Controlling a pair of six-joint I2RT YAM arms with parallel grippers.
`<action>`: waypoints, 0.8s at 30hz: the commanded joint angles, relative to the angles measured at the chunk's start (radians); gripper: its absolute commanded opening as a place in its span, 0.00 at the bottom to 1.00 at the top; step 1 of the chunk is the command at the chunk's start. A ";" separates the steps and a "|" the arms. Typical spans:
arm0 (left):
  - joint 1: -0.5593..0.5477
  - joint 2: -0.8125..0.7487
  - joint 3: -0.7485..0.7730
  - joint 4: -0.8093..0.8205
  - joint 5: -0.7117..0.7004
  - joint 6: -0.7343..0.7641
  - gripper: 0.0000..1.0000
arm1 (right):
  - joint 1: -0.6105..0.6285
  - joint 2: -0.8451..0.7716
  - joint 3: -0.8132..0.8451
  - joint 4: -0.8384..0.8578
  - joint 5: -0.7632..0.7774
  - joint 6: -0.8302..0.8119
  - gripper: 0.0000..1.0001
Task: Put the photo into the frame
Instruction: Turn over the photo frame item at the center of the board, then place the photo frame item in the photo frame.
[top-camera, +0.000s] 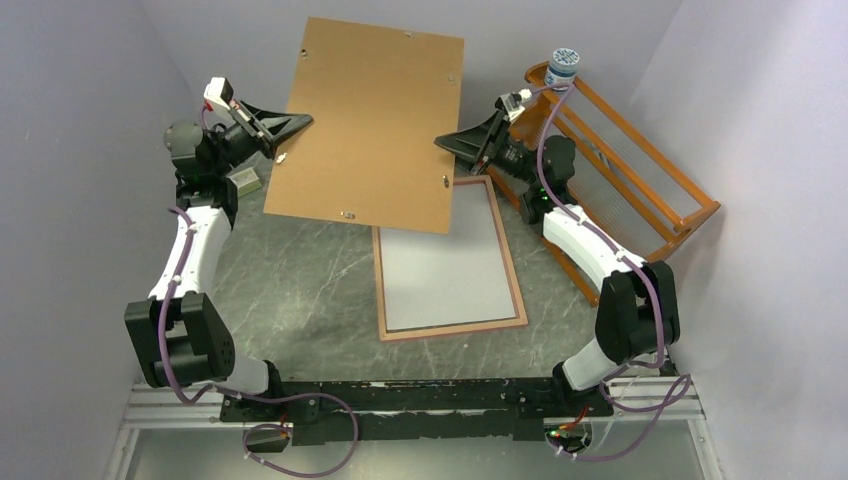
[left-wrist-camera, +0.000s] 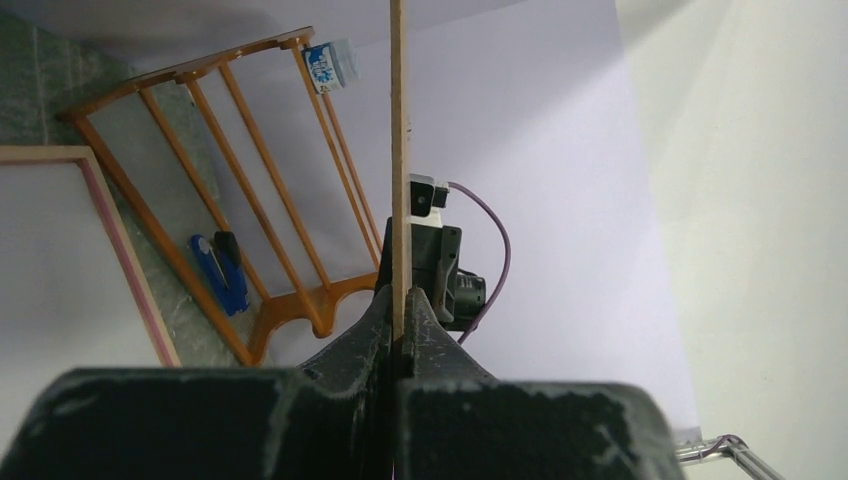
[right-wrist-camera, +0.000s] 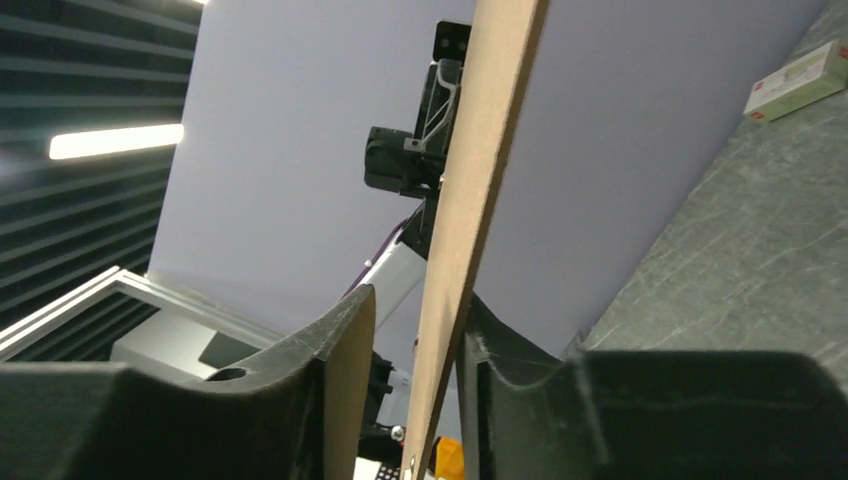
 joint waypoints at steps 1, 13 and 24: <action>-0.003 -0.061 -0.022 0.105 0.002 -0.035 0.02 | 0.011 -0.021 0.093 -0.114 0.050 -0.059 0.34; -0.005 -0.139 -0.041 -0.408 -0.007 0.334 0.46 | -0.009 -0.054 0.095 -0.350 0.032 -0.199 0.00; -0.005 -0.071 -0.039 -0.903 -0.144 0.743 0.81 | -0.118 -0.153 0.079 -0.867 -0.056 -0.572 0.00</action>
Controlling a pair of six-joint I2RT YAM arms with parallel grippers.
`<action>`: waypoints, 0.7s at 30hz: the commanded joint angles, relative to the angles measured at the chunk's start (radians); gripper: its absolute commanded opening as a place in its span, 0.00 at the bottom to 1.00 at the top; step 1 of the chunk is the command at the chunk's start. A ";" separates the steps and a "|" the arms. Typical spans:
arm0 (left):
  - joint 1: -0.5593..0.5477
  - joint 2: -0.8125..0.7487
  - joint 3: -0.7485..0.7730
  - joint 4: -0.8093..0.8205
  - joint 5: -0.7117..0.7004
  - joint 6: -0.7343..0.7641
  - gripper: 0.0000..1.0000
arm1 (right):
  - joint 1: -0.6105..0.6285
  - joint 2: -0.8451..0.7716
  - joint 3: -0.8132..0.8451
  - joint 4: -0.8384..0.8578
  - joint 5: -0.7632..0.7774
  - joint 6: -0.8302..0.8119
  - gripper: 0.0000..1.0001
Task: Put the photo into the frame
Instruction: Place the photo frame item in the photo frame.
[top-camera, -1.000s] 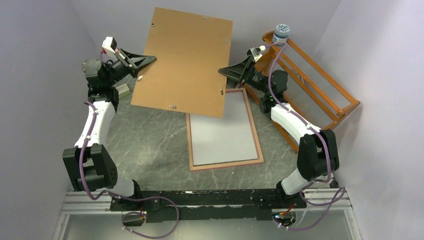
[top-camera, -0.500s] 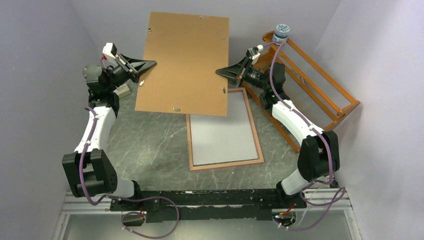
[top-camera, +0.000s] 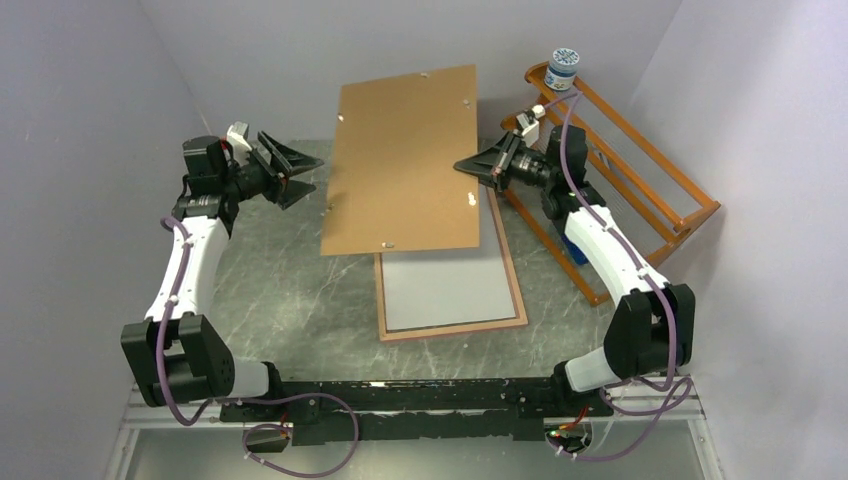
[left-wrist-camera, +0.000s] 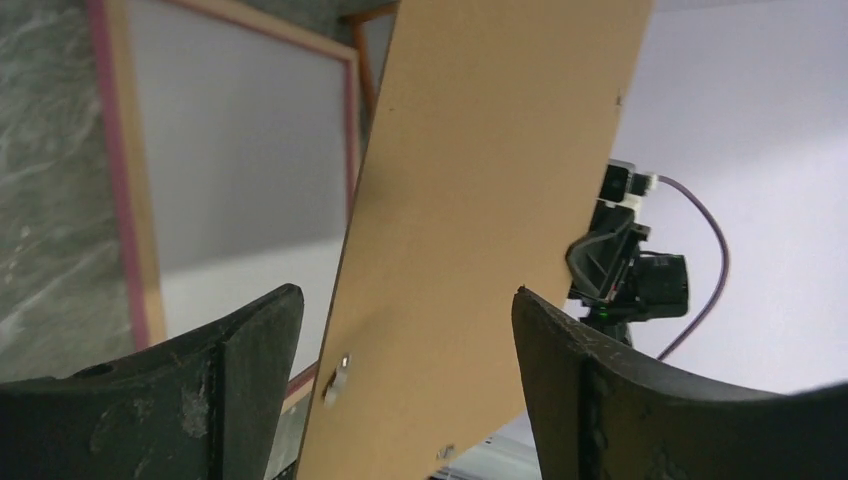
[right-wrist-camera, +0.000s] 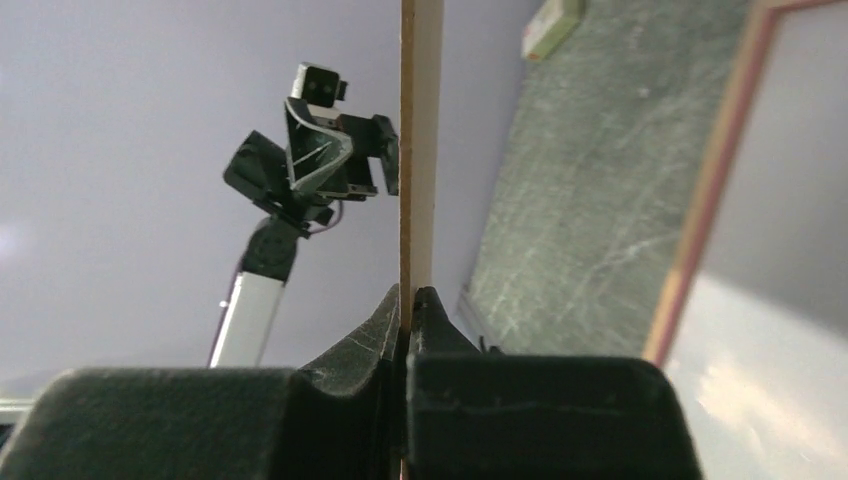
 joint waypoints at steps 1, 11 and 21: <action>0.001 0.041 -0.017 -0.148 -0.046 0.180 0.80 | -0.035 -0.065 0.055 -0.301 -0.050 -0.306 0.00; -0.128 0.240 -0.113 -0.104 -0.118 0.266 0.73 | -0.072 -0.039 0.004 -0.605 -0.044 -0.627 0.00; -0.255 0.429 -0.065 -0.065 -0.211 0.259 0.70 | -0.102 0.003 0.032 -0.697 0.050 -0.716 0.00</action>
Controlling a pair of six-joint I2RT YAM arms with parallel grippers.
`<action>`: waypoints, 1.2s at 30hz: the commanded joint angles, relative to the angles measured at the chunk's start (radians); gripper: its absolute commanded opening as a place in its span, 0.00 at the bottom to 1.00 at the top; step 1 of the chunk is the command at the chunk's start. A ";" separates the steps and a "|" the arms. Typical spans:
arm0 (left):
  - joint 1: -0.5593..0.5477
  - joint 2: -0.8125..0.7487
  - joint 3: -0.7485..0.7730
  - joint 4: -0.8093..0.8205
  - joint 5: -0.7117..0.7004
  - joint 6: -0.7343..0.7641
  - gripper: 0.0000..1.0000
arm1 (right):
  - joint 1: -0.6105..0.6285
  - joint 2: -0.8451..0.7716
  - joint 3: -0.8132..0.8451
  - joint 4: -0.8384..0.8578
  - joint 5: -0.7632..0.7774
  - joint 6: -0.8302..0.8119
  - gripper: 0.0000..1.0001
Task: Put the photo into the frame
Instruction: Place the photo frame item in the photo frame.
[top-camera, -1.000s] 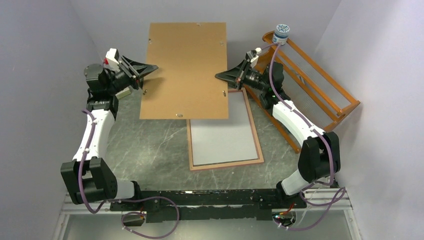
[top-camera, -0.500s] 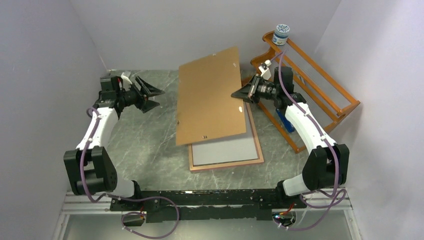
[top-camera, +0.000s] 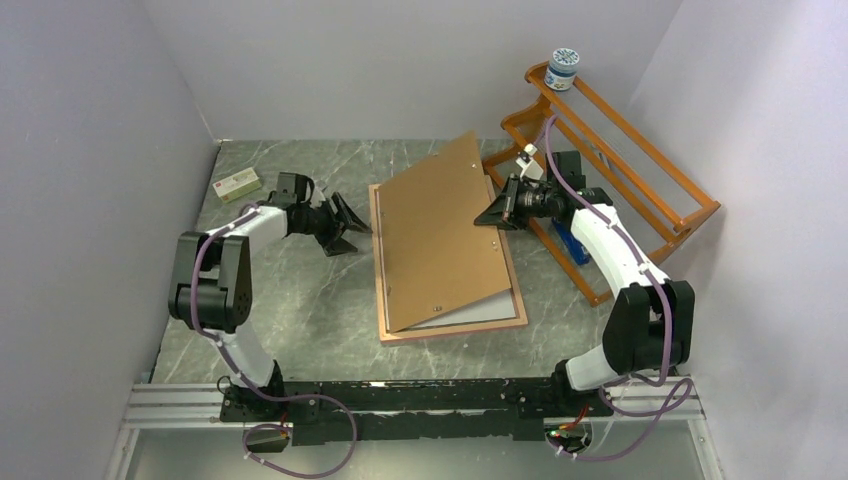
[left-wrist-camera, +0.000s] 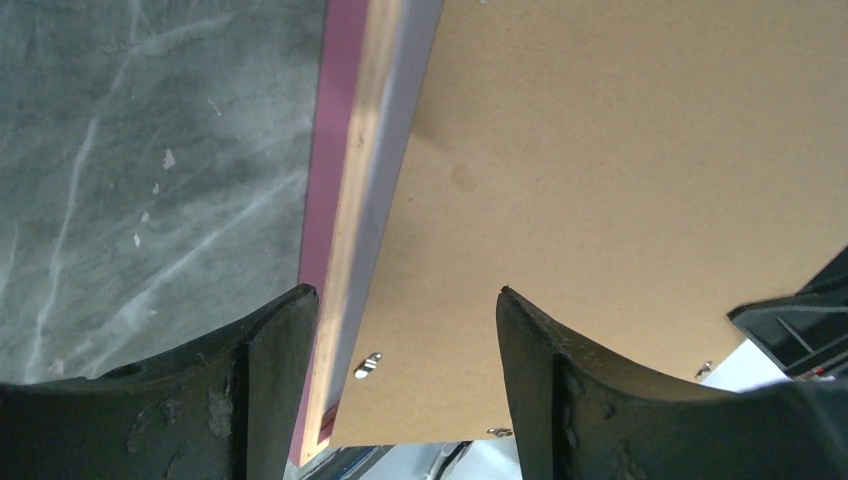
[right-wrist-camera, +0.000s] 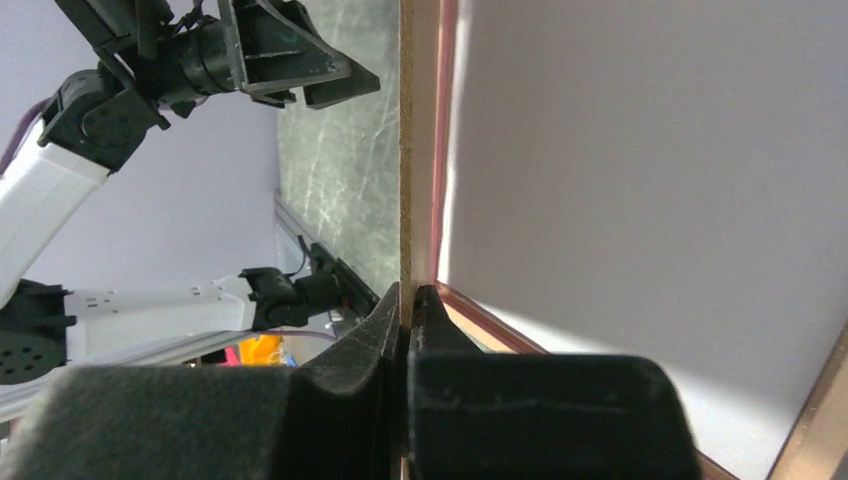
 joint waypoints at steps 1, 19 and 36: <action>-0.027 0.053 0.056 0.019 -0.059 0.037 0.70 | -0.015 0.004 0.049 -0.004 0.014 -0.064 0.00; -0.048 0.219 0.112 -0.003 -0.052 0.098 0.56 | -0.018 0.085 0.050 0.069 -0.042 -0.089 0.00; -0.071 0.283 0.136 -0.006 -0.038 0.098 0.49 | -0.017 0.027 -0.107 0.304 0.004 -0.063 0.00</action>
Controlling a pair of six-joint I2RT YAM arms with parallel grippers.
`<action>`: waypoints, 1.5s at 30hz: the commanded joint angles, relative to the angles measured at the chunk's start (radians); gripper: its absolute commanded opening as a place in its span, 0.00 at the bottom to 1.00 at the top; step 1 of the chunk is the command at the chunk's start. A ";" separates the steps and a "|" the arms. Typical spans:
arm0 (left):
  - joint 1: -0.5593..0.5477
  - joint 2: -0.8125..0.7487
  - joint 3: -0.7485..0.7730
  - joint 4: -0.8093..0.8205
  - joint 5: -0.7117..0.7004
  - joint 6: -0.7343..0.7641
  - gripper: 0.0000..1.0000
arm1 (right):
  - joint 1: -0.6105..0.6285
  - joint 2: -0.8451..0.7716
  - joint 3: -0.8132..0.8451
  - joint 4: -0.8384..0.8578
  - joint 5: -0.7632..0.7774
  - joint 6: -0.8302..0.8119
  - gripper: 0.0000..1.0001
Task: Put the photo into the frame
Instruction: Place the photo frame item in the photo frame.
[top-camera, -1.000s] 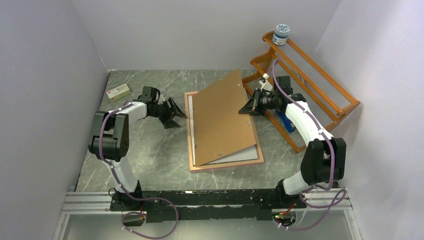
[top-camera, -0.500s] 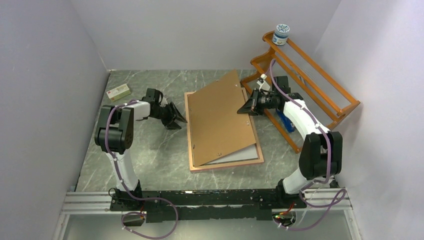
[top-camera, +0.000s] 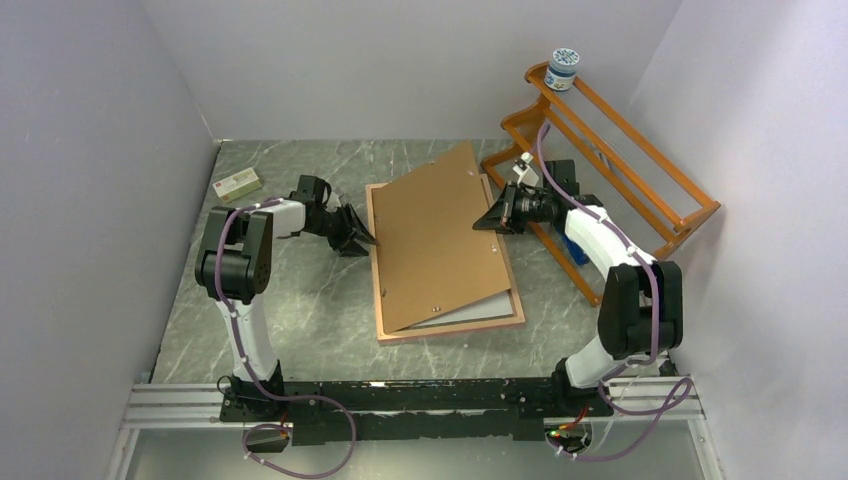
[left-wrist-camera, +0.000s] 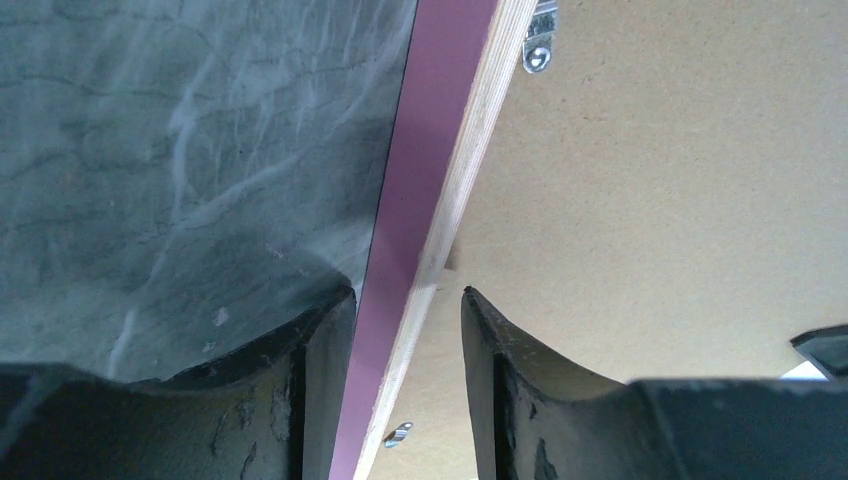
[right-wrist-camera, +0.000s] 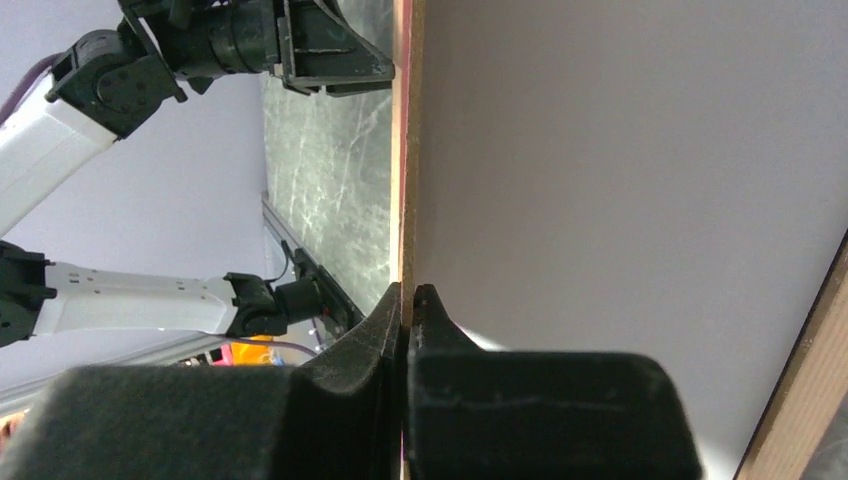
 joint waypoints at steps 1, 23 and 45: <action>-0.011 0.018 0.015 -0.001 -0.007 0.014 0.49 | 0.001 -0.085 -0.072 0.217 0.038 -0.006 0.00; -0.011 0.016 0.007 -0.026 -0.044 0.046 0.50 | -0.007 -0.079 -0.117 0.342 0.044 0.067 0.00; -0.012 0.018 0.001 -0.040 -0.082 0.042 0.47 | -0.013 -0.038 -0.171 0.173 0.024 0.091 0.00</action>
